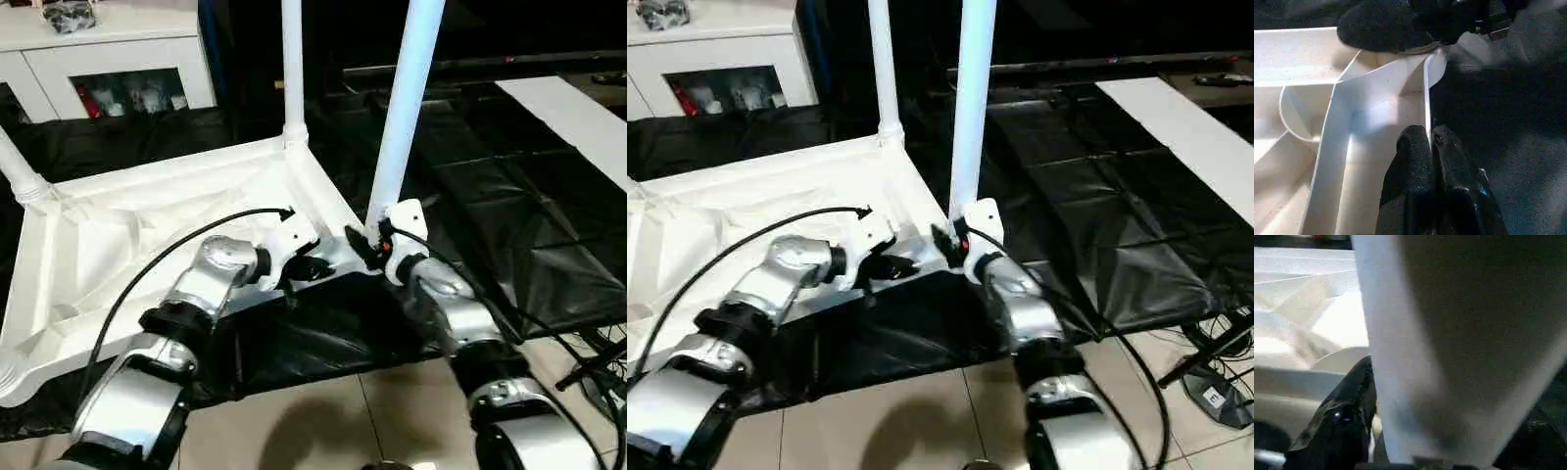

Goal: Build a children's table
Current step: Rotate leg to tighten

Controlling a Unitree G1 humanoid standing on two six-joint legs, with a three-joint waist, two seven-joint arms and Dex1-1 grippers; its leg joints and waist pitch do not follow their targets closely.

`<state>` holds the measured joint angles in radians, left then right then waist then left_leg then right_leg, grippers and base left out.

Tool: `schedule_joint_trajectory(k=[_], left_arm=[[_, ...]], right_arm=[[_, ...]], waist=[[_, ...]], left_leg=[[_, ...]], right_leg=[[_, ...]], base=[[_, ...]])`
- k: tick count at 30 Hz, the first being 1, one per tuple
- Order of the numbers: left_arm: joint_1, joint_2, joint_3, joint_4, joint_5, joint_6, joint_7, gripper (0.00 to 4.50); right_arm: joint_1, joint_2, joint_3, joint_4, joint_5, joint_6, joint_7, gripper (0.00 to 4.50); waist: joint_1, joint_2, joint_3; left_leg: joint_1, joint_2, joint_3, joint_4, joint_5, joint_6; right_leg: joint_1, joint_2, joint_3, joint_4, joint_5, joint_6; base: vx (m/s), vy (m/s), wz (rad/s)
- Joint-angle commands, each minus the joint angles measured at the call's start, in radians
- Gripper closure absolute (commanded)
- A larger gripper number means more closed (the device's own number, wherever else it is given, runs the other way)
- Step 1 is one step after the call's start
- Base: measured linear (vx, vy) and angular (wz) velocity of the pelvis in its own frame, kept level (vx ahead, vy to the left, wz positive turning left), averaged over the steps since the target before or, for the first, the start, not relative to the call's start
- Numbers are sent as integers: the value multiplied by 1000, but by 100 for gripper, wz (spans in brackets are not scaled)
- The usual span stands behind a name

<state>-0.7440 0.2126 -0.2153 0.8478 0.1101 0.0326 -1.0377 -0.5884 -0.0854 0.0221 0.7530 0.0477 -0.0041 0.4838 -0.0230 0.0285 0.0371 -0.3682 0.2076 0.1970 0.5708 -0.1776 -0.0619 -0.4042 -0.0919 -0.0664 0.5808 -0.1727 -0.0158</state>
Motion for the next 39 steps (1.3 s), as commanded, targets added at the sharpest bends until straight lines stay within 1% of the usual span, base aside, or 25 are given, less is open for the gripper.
schedule_joint_trajectory(k=[1, 2, 4, 5, 6, 7, 8, 9, 10, 12, 14, 16, 17, 18, 19, 20, 21, 27, 31, 34, 35, 36, 37, 38, 39], left_arm=[[9, 0, -34, -19, -12, -43, -76, 450], [12, 13, -35, -22, -22, -47, -118, 450], [13, 29, -41, -23, -29, -60, -168, 450], [12, 41, -48, -19, -31, -84, -210, 450], [12, 41, -48, -19, -31, -84, -210, 450], [6, 52, -53, -6, -30, -102, -240, 450], [-2, 60, -56, 8, -30, -114, -265, 450], [-9, 64, -59, 19, -28, -121, -278, 450], [-9, 64, -59, 19, -28, -121, -278, 450], [-23, 70, -64, 38, -31, -137, -321, 450], [-33, 74, -68, 51, -29, -147, -352, 450], [-39, 76, -71, 60, -29, -152, -369, 450], [-43, 76, -73, 67, -31, -157, -380, 450], [-46, 76, -73, 72, -32, -159, -386, 450], [-49, 75, -74, 78, -32, -162, -391, 450], [-52, 74, -74, 83, -32, -165, -397, 450], [-53, 73, -75, 86, -32, -166, -401, 450], [-66, 71, -77, 118, -28, -188, -423, 450], [-63, 70, -70, 125, -30, -185, -413, 450], [-60, 65, -57, 124, -20, -166, -336, 450], [-59, 60, -53, 124, -14, -155, -301, 450], [-59, 55, -49, 123, -14, -150, -279, 450], [-58, 48, -42, 122, -13, -144, -248, 450], [-57, 28, -31, 120, -11, -129, -179, 450], [-53, 16, -29, 115, -7, -124, -145, 450]], right_arm=[[19, -1, 66, -8, 16, 22, 129, 149], [29, -30, 83, -25, 26, 20, 213, 149], [41, -64, 107, -45, 36, 16, 311, 149], [52, -91, 127, -64, 45, 18, 389, 149], [52, -91, 127, -64, 45, 18, 389, 149], [65, -120, 146, -90, 60, 32, 473, 149], [77, -145, 160, -118, 80, 59, 553, 149], [86, -162, 170, -138, 93, 76, 603, 149], [86, -162, 170, -138, 93, 76, 603, 149], [100, -200, 193, -171, 101, 99, 712, 149], [105, -229, 218, -183, 100, 115, 780, 149], [106, -243, 233, -188, 98, 124, 811, 174], [107, -250, 240, -192, 100, 130, 831, 174], [107, -251, 242, -193, 103, 133, 840, 184], [107, -252, 244, -198, 107, 138, 849, 193], [107, -251, 246, -201, 111, 142, 856, 202], [108, -250, 247, -204, 114, 145, 861, 207], [119, -253, 255, -239, 128, 190, 903, 214], [129, -237, 229, -244, 142, 202, 866, 214], [125, -193, 167, -217, 146, 191, 725, 214], [119, -172, 142, -193, 132, 179, 640, 214], [116, -162, 131, -181, 125, 167, 600, 214], [111, -149, 117, -162, 116, 149, 544, 214], [98, -115, 81, -119, 88, 112, 394, 214], [89, -95, 60, -94, 80, 92, 315, 215]], waist=[[6, -1, -65], [8, -1, -64], [16, 1, -63], [23, 1, -62], [26, 1, -62], [27, 2, -61], [35, -2, -60], [37, -1, -60], [41, -1, -59], [51, 2, -60], [60, 1, -60], [63, 1, -59], [64, 0, -59], [66, 3, -60], [66, 2, -60], [67, 6, -61], [67, 3, -60], [73, 4, -61], [76, 2, -61], [76, 3, -58], [71, -1, -56], [71, -1, -56], [66, -1, -53], [59, -1, -51], [52, 0, -51]], left_leg=[[4, 16, -8, -50, -164, 118], [5, 18, -6, -50, -162, 122], [7, 20, -5, -49, -168, 125], [8, 23, -4, -50, -180, 124], [9, 24, -3, -50, -185, 121], [10, 24, -3, -51, -193, 119], [11, 25, -3, -51, -203, 111], [13, 25, -2, -52, -206, 111], [13, 24, -3, -52, -207, 111], [16, 26, -3, -52, -212, 101], [19, 27, -2, -53, -218, 92], [19, 27, -2, -54, -225, 86], [17, 27, -4, -54, -224, 81], [18, 26, -4, -54, -224, 78], [17, 26, -4, -54, -225, 76], [17, 26, -5, -54, -224, 74], [16, 25, -5, -54, -228, 73], [17, 26, -6, -55, -226, 65], [16, 25, -6, -54, -221, 68], [16, 26, -6, -56, -240, 57], [16, 25, -8, -59, -257, 37], [16, 25, -8, -59, -257, 37], [18, 25, -9, -60, -280, 23], [18, 22, -11, -62, -306, 9], [20, 20, -14, -63, -319, -2]], right_leg=[[62, -41, 33, -47, -30, -279], [62, -40, 32, -46, -26, -286], [63, -38, 30, -47, -33, -288], [61, -38, 30, -48, -50, -288], [60, -39, 31, -47, -56, -287], [59, -38, 31, -48, -64, -288], [59, -40, 32, -50, -83, -283], [58, -39, 32, -50, -89, -283], [59, -38, 32, -52, -95, -280], [57, -40, 33, -52, -106, -278], [54, -41, 34, -52, -109, -278], [53, -42, 35, -52, -118, -278], [55, -43, 34, -52, -124, -275], [55, -43, 34, -53, -125, -272], [55, -43, 34, -53, -125, -272], [56, -44, 34, -51, -121, -273], [56, -43, 33, -53, -128, -270], [56, -44, 33, -53, -140, -262], [56, -44, 33, -52, -134, -262], [53, -46, 34, -56, -176, -253], [51, -47, 34, -59, -223, -240], [51, -47, 34, -59, -223, -240], [46, -49, 35, -63, -278, -225], [43, -50, 35, -70, -337, -207], [41, -50, 34, -74, -377, -193]], base=[[0, 0, 0], [0, 0, 0], [0, 0, 0], [0, 0, 0], [0, 0, 0], [0, 0, 0], [0, 0, 0], [0, 0, 0], [0, 0, 0], [0, 0, 0], [0, 0, 0], [0, 0, 0], [0, 0, 0], [0, 0, 0], [0, 0, 0], [0, 0, 0], [0, 0, 0], [0, 0, 0], [0, 0, 0], [0, 0, 0], [0, 0, 0], [0, 0, 0], [0, 0, 0], [0, 0, 0], [0, 0, 0]])
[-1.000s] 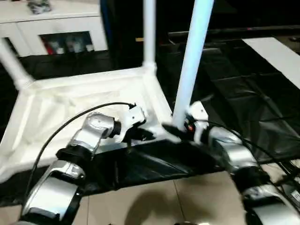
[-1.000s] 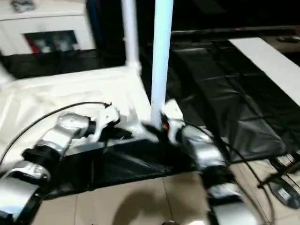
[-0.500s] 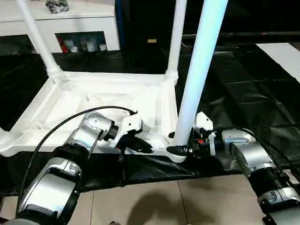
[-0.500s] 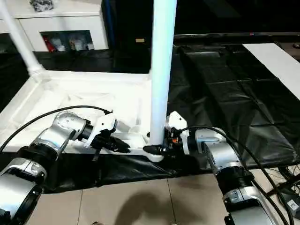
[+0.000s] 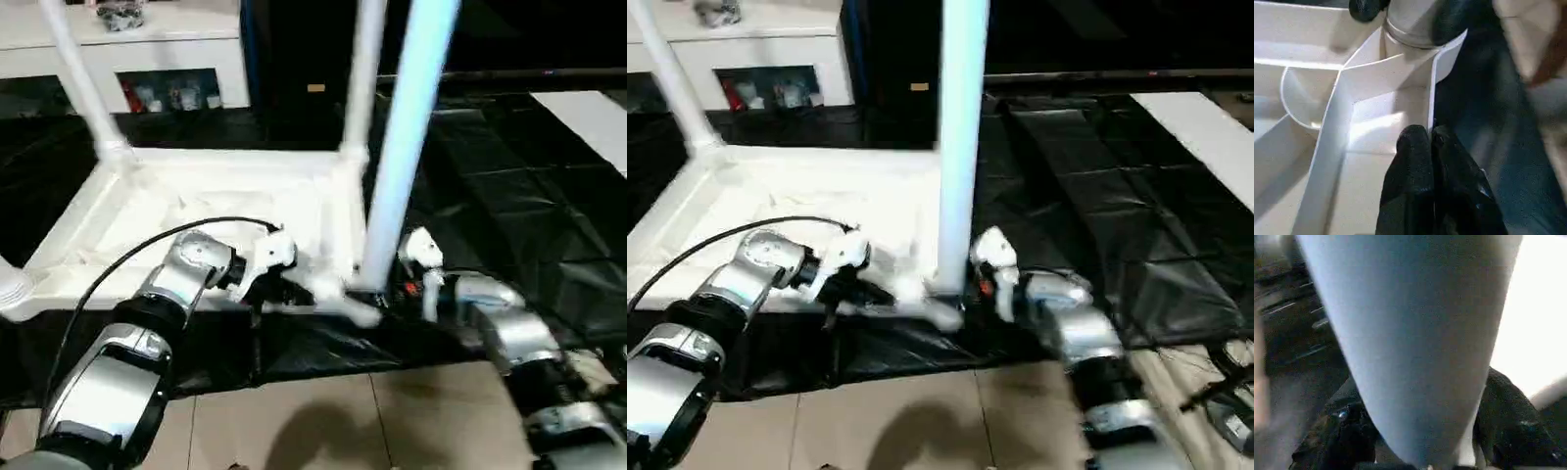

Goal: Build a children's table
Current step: Rotate leg to tighten

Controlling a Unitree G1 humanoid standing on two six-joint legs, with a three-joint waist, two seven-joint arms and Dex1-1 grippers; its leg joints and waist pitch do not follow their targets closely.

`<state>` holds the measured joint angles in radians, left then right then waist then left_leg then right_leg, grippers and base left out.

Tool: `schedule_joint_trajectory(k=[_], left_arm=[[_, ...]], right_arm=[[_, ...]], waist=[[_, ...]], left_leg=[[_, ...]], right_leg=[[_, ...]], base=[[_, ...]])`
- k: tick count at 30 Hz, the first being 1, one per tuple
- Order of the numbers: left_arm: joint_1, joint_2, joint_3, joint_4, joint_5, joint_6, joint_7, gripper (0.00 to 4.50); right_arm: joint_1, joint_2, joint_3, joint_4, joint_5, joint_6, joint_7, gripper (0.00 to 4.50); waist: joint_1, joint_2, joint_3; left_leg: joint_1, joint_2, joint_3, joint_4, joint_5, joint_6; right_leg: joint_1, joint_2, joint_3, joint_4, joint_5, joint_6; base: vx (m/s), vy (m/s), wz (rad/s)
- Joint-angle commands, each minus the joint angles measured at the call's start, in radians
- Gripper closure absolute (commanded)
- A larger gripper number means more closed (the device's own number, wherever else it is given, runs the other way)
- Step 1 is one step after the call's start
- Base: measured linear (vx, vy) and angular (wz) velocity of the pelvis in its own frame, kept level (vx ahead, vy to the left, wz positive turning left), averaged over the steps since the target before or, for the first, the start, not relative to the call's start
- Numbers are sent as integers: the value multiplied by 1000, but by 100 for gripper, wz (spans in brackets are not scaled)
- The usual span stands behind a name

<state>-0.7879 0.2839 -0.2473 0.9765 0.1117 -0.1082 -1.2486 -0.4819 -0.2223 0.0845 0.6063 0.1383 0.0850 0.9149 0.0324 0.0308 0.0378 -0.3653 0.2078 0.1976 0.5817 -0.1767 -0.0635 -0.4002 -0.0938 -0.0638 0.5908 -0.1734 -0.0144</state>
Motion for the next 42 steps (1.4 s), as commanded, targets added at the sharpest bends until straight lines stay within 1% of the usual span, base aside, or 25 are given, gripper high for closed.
schedule_joint_trajectory(k=[1, 2, 3, 5, 6, 8, 9, 13, 15, 16, 19, 20, 22, 24, 26, 27, 28, 29, 30, 31, 34, 36, 40, 41, 42], left_arm=[[-9, -56, 3, -14, -9, 18, 67, 450], [3, -78, 2, -33, -4, 35, 108, 450], [9, -93, 5, -42, -1, 46, 143, 450], [18, -123, 9, -58, 3, 65, 199, 450], [26, -148, 15, -71, 0, 84, 237, 450], [39, -187, 15, -91, -1, 105, 283, 450], [43, -197, 11, -97, 2, 106, 292, 450], [59, -213, -7, -117, 8, 96, 296, 450], [61, -205, -15, -120, 10, 83, 288, 450], [61, -201, -17, -119, 11, 81, 285, 450], [66, -176, -26, -128, 12, 66, 255, 450], [72, -160, -29, -137, 11, 53, 223, 450], [78, -132, -33, -146, 7, 43, 166, 450], [81, -109, -41, -150, 7, 21, 125, 450], [82, -81, -47, -149, 2, 4, 65, 450], [75, -57, -46, -135, -7, -11, 6, 450], [69, -48, -45, -126, -8, -18, -14, 450], [67, -46, -45, -124, -8, -20, -18, 450], [58, -36, -47, -112, -6, -28, -35, 450], [50, -28, -49, -100, -3, -33, -49, 450], [34, -9, -59, -80, 6, -50, -99, 450], [26, 0, -67, -71, 5, -60, -128, 450], [14, 8, -81, -59, 5, -73, -167, 450], [13, 8, -80, -56, 5, -74, -172, 450], [11, 8, -79, -54, 4, -74, -175, 450]], right_arm=[[-18, 44, -4, 54, -11, 2, -120, 216], [-30, 83, -39, 85, -14, -8, -242, 218], [-37, 102, -51, 102, -22, -14, -312, 221], [-48, 138, -72, 130, -31, -26, -424, 223], [-58, 162, -87, 149, -31, -29, -491, 226], [-74, 207, -105, 176, -28, -36, -565, 238], [-79, 222, -109, 183, -28, -40, -579, 240], [-101, 256, -88, 203, -56, -70, -601, 240], [-100, 248, -76, 203, -72, -100, -586, 187], [-99, 247, -82, 201, -64, -100, -576, 187], [-95, 224, -81, 189, -54, -102, -524, 167], [-92, 202, -68, 183, -62, -109, -481, 139], [-81, 164, -52, 157, -55, -104, -382, 139], [-69, 137, -39, 135, -45, -90, -303, 139], [-57, 98, -22, 111, -36, -95, -209, 139], [-41, 50, 5, 76, -19, -90, -76, 139], [-33, 30, 16, 57, -4, -74, -14, 139], [-32, 25, 19, 52, -1, -71, 1, 139], [-24, 3, 34, 28, 14, -57, 66, 139], [-18, -17, 49, 9, 24, -40, 121, 139], [-4, -67, 97, -30, 37, 1, 263, 139], [3, -93, 125, -47, 37, 22, 343, 139], [3, -119, 174, -50, 18, 36, 431, 184], [2, -119, 179, -53, 19, 39, 441, 184], [1, -119, 181, -55, 20, 42, 446, 203]], waist=[[-8, -3, -51], [-15, -4, -52], [-22, -2, -52], [-34, -5, -53], [-38, -2, -54], [-47, -6, -57], [-49, -3, -57], [-55, -5, -57], [-55, -4, -55], [-55, -4, -55], [-53, -5, -57], [-52, -5, -58], [-50, -5, -61], [-49, -8, -64], [-45, -7, -63], [-40, -6, -61], [-36, -7, -61], [-31, -5, -60], [-24, -3, -60], [-22, -6, -60], [-9, -6, -57], [0, -7, -58], [10, -9, -58], [11, -10, -58], [12, -9, -58]], left_leg=[[16, 20, -15, -74, -326, -3], [11, 18, -17, -75, -323, -3], [11, 19, -18, -76, -321, -4], [9, 17, -17, -74, -320, 1], [9, 17, -16, -72, -310, 4], [5, 14, -14, -69, -297, 19], [5, 15, -13, -68, -291, 27], [2, 14, -13, -68, -285, 45], [4, 14, -13, -68, -303, 48], [4, 14, -13, -69, -305, 47], [4, 17, -13, -69, -295, 54], [4, 17, -13, -69, -285, 56], [1, 17, -13, -66, -255, 71], [-1, 16, -10, -62, -213, 103], [0, 18, -10, -61, -198, 113], [0, 20, -7, -61, -198, 117], [1, 20, -7, -61, -199, 119], [1, 23, -5, -61, -202, 122], [6, 26, -5, -61, -208, 115], [7, 24, -4, -61, -215, 114], [10, 27, -5, -65, -244, 90], [13, 28, -4, -65, -247, 86], [12, 26, -4, -65, -237, 79], [12, 27, -5, -65, -234, 78], [11, 27, -5, -66, -232, 77]], right_leg=[[36, -47, 32, -85, -386, -189], [40, -46, 32, -84, -381, -184], [37, -45, 33, -83, -362, -188], [38, -43, 32, -83, -338, -195], [37, -43, 34, -80, -314, -203], [41, -42, 32, -80, -296, -208], [39, -41, 33, -81, -282, -212], [42, -40, 31, -79, -258, -217], [40, -41, 31, -83, -287, -210], [40, -40, 31, -83, -291, -208], [41, -40, 32, -80, -265, -213], [43, -40, 32, -78, -248, -217], [49, -40, 32, -72, -184, -237], [53, -39, 32, -63, -101, -258], [55, -40, 30, -61, -90, -267], [55, -38, 29, -62, -93, -269], [57, -37, 28, -62, -95, -270], [55, -37, 29, -61, -98, -270], [51, -39, 30, -61, -108, -274], [51, -37, 29, -64, -119, -272], [48, -40, 31, -65, -166, -264], [46, -41, 33, -66, -177, -258], [47, -43, 34, -66, -179, -256], [48, -44, 33, -65, -179, -256], [48, -44, 33, -65, -180, -255]], base=[[0, 0, 0], [0, 0, 0], [0, 0, 0], [0, 0, 0], [0, 0, 0], [0, 0, 0], [0, 0, 0], [0, 0, 0], [0, 0, 0], [0, 0, 0], [0, 0, 0], [0, 0, 0], [0, 0, 0], [0, 0, 0], [0, 0, 0], [0, 0, 0], [0, 0, 0], [0, 0, 0], [0, 0, 0], [0, 0, 0], [0, 0, 0], [0, 0, 0], [0, 0, 0], [0, 0, 0], [0, 0, 0]])
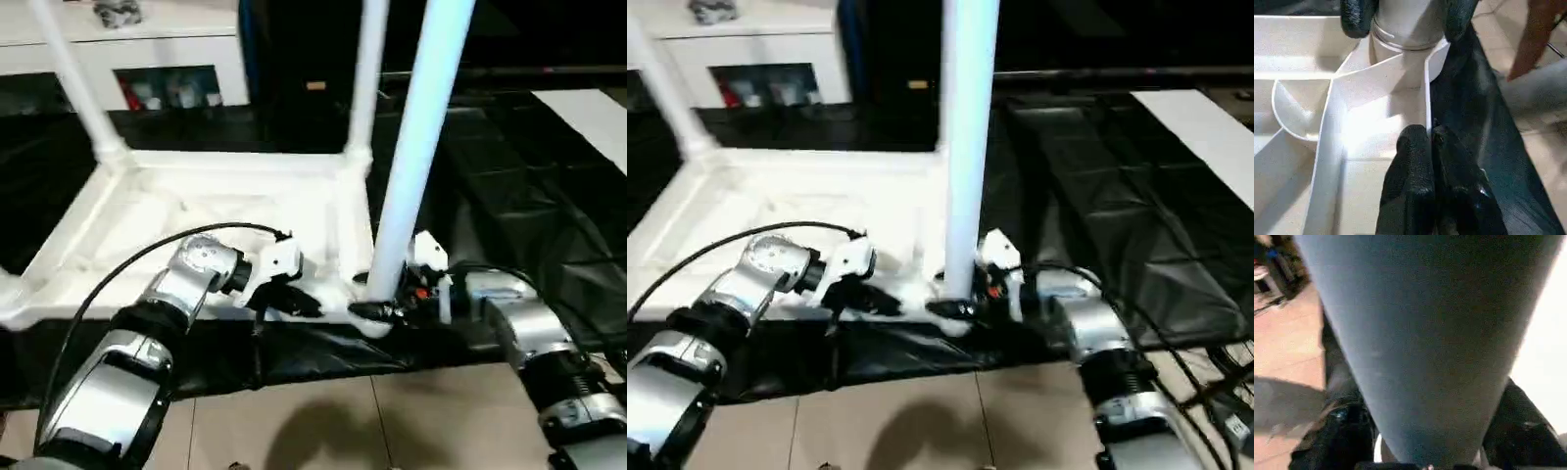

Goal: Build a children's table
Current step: Rotate leg to tighten

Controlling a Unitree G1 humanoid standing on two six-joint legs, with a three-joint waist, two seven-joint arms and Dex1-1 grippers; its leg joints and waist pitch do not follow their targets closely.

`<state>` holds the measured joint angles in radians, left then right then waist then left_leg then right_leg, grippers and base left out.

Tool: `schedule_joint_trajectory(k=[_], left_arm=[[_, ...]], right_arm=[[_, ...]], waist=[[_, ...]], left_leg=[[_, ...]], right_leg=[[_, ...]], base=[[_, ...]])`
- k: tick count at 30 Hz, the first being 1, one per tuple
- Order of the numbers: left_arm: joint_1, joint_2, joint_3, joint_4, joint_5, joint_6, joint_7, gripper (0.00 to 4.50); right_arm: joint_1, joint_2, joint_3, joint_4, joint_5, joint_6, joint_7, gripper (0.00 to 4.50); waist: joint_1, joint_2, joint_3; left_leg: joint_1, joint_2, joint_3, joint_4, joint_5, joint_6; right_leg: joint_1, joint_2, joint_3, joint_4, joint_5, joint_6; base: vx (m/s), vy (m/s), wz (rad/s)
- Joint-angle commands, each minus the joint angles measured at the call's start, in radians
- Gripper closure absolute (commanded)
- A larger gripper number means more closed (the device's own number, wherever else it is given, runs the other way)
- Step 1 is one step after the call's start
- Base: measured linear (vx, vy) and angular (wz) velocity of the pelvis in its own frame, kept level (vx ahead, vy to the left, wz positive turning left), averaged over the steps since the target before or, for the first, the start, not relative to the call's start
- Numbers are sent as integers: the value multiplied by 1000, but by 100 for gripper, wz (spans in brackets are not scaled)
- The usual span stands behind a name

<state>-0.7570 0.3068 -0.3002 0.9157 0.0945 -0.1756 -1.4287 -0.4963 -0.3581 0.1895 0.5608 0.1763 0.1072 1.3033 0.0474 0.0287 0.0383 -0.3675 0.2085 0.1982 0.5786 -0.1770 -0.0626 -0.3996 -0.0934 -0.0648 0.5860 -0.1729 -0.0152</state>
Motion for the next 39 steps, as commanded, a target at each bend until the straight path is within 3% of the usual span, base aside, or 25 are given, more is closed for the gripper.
schedule_joint_trajectory(k=[1, 8, 12, 16, 19, 20, 22, 23, 26, 31, 33, 34, 38, 39], left_arm=[[-21, -15, -27, 9, 23, -8, 5, 450], [-34, -19, -24, 36, 18, -17, -12, 450], [-35, -33, -1, 40, 17, 17, 80, 450], [-42, -63, 33, 38, 10, 74, 201, 450], [-40, -95, 50, 25, 12, 112, 297, 450], [-41, -107, 54, 25, 14, 122, 326, 450], [-40, -152, 66, 15, 16, 164, 412, 450], [-38, -169, 69, 8, 17, 175, 443, 450], [-25, -221, 71, -25, 15, 216, 504, 450], [-8, -245, 49, -44, 18, 219, 508, 450], [-4, -239, 41, -43, 20, 202, 485, 450], [-2, -235, 39, -46, 22, 201, 478, 450], [6, -192, 27, -47, 29, 158, 427, 450], [9, -186, 26, -50, 28, 154, 415, 450]], right_arm=[[15, 18, 80, -11, -17, 23, 65, 203], [18, 25, 101, -45, 4, 81, 103, 232], [24, 67, 24, -25, 9, 72, -50, 233], [10, 131, -55, 43, -18, 27, -301, 238], [-3, 185, -110, 99, -36, -9, -505, 243], [-7, 201, -123, 114, -42, -14, -565, 245], [-18, 247, -137, 158, -76, -20, -733, 246], [-25, 270, -150, 175, -76, -20, -787, 249], [-57, 337, -185, 233, -83, -23, -938, 251], [-94, 393, -173, 273, -100, -49, -978, 251], [-96, 398, -163, 267, -99, -61, -949, 251], [-96, 400, -162, 265, -100, -69, -940, 195], [-78, 375, -144, 230, -90, -70, -835, 179], [-76, 367, -140, 227, -96, -74, -827, 148]], waist=[[-2, -7, -58], [1, -8, -57], [3, -7, -56], [-11, -10, -49], [-22, -9, -48], [-32, -10, -49], [-38, -7, -48], [-50, -10, -48], [-59, -7, -51], [-72, -5, -53], [-72, -6, -55], [-72, -5, -55], [-77, -5, -54], [-79, -6, -55]], left_leg=[[14, 27, -6, -63, -232, 75], [14, 24, -7, -64, -241, 62], [14, 25, -7, -64, -243, 58], [21, 20, -12, -68, -318, 10], [20, 18, -16, -71, -334, 5], [15, 17, -19, -73, -335, 1], [14, 18, -19, -74, -330, -6], [14, 15, -19, -73, -345, -3], [11, 14, -17, -70, -335, 10], [2, 12, -18, -70, -322, 29], [6, 13, -16, -68, -328, 37], [5, 13, -16, -68, -323, 39], [3, 13, -17, -69, -335, 47], [2, 13, -16, -68, -323, 48]], right_leg=[[47, -45, 34, -60, -183, -254], [47, -45, 34, -64, -225, -235], [44, -45, 35, -65, -234, -231], [32, -49, 35, -82, -411, -185], [30, -46, 34, -88, -447, -166], [34, -46, 32, -87, -449, -160], [30, -45, 34, -85, -432, -163], [30, -43, 32, -88, -425, -166], [30, -42, 34, -87, -394, -175], [37, -39, 31, -81, -330, -192], [37, -40, 33, -81, -310, -199], [38, -40, 33, -80, -302, -201], [40, -40, 32, -81, -314, -199], [41, -41, 33, -80, -298, -204]], base=[[0, 0, 0], [0, 0, 0], [0, 0, 0], [0, 0, 0], [0, 0, 0], [0, 0, 0], [0, 0, 0], [0, 0, 0], [0, 0, 0], [0, 0, 0], [0, 0, 0], [0, 0, 0], [0, 0, 0], [0, 0, 0]])
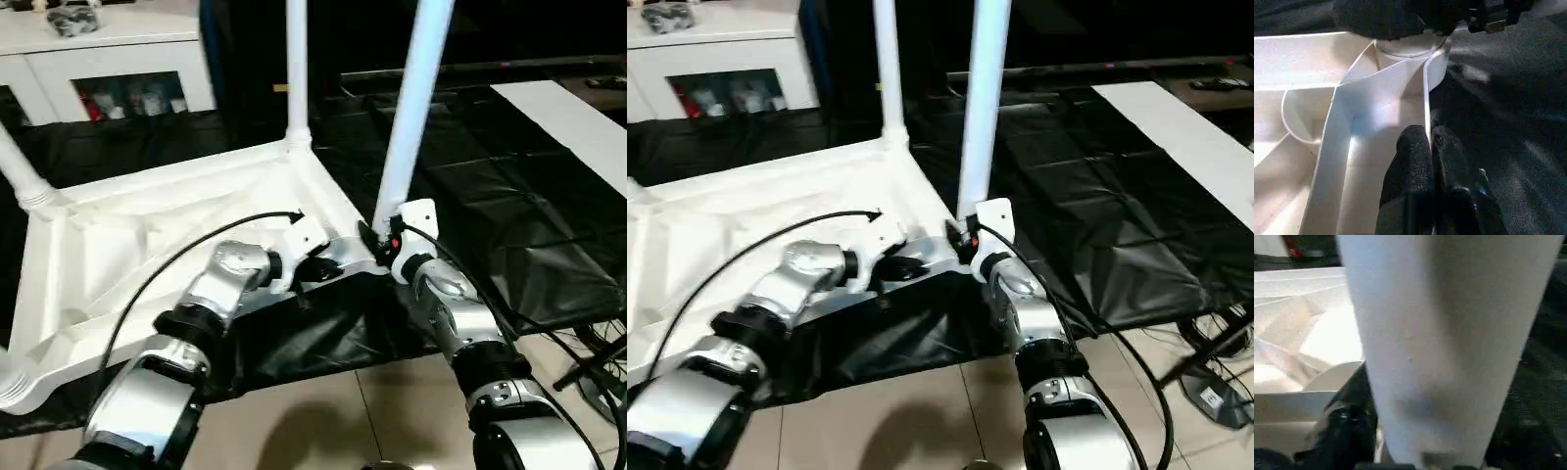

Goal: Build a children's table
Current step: Rotate leg to tighten

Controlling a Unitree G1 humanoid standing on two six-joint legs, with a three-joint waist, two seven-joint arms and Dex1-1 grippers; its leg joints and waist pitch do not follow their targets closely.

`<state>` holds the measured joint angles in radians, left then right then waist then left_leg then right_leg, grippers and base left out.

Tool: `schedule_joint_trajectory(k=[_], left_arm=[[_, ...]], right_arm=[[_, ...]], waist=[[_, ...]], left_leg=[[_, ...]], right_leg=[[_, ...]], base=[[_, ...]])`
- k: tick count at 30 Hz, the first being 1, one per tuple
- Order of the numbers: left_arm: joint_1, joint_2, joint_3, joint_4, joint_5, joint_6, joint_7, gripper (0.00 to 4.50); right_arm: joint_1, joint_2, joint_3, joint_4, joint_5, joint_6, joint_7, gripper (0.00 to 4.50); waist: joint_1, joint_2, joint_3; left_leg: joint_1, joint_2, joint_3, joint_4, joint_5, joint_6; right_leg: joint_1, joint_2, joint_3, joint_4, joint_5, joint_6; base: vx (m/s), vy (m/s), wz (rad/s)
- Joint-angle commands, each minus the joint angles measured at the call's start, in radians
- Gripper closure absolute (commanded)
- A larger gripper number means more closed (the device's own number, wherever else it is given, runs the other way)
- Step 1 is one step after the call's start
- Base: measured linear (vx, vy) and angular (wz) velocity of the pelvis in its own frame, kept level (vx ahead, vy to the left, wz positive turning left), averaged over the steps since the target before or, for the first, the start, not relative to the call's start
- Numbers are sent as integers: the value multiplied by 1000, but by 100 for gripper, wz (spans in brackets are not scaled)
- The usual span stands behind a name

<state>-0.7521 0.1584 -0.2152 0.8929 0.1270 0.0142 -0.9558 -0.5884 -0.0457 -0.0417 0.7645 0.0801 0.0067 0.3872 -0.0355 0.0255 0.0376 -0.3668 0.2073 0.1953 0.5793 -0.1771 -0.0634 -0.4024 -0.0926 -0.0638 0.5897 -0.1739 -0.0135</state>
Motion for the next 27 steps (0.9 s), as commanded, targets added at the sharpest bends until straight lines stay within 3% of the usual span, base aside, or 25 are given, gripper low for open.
schedule_joint_trajectory(k=[1, 6, 9, 10, 11, 12, 17, 19, 20, 27], left_arm=[[7, -33, -60, -30, -5, -41, -71, 450], [17, 30, -69, -34, -16, -97, -198, 450], [11, 62, -72, -19, -25, -125, -276, 450], [11, 66, -72, -16, -26, -128, -287, 450], [6, 82, -71, -9, -36, -138, -337, 450], [4, 85, -69, -5, -38, -140, -346, 450], [-14, 104, -69, 25, -37, -159, -406, 450], [-19, 113, -77, 32, -34, -169, -430, 450], [-23, 119, -83, 38, -33, -177, -445, 450], [-40, 125, -83, 72, -27, -195, -466, 450]], right_arm=[[19, 47, 96, 20, -6, 23, 97, 148], [45, -63, 132, -24, -8, 7, 288, 138], [73, -136, 162, -94, 37, 33, 487, 138], [77, -145, 167, -106, 44, 37, 517, 138], [108, -199, 219, -169, 56, 27, 660, 138], [116, -213, 231, -184, 60, 38, 701, 138], [135, -273, 285, -225, 70, 94, 866, 138], [134, -288, 306, -228, 70, 111, 921, 138], [131, -296, 319, -228, 71, 125, 956, 165], [129, -296, 334, -243, 88, 173, 997, 214]], waist=[[4, -2, -55], [12, 0, -62], [27, 0, -60], [36, 2, -58], [38, 3, -58], [48, 1, -57], [68, -2, -52], [70, -3, -51], [71, -4, -51], [76, -5, -53]], left_leg=[[2, 15, -13, -69, -316, 50], [1, 17, -8, -60, -232, 89], [4, 20, -5, -60, -218, 108], [7, 24, -3, -60, -225, 111], [6, 24, -3, -60, -229, 110], [10, 26, -2, -60, -241, 107], [14, 27, -2, -66, -281, 75], [14, 26, -4, -68, -297, 62], [16, 28, -4, -68, -304, 57], [12, 26, -5, -68, -276, 56]], right_leg=[[44, -42, 32, -83, -289, -209], [52, -40, 33, -65, -120, -264], [57, -36, 29, -61, -86, -278], [55, -37, 30, -63, -99, -278], [55, -37, 30, -61, -103, -279], [54, -38, 31, -63, -120, -275], [46, -42, 34, -71, -222, -255], [46, -42, 34, -74, -266, -242], [43, -44, 36, -75, -276, -238], [46, -44, 34, -73, -258, -235]], base=[[0, 0, 0], [0, 0, 0], [0, 0, 0], [0, 0, 0], [0, 0, 0], [0, 0, 0], [0, 0, 0], [0, 0, 0], [0, 0, 0], [0, 0, 0]])
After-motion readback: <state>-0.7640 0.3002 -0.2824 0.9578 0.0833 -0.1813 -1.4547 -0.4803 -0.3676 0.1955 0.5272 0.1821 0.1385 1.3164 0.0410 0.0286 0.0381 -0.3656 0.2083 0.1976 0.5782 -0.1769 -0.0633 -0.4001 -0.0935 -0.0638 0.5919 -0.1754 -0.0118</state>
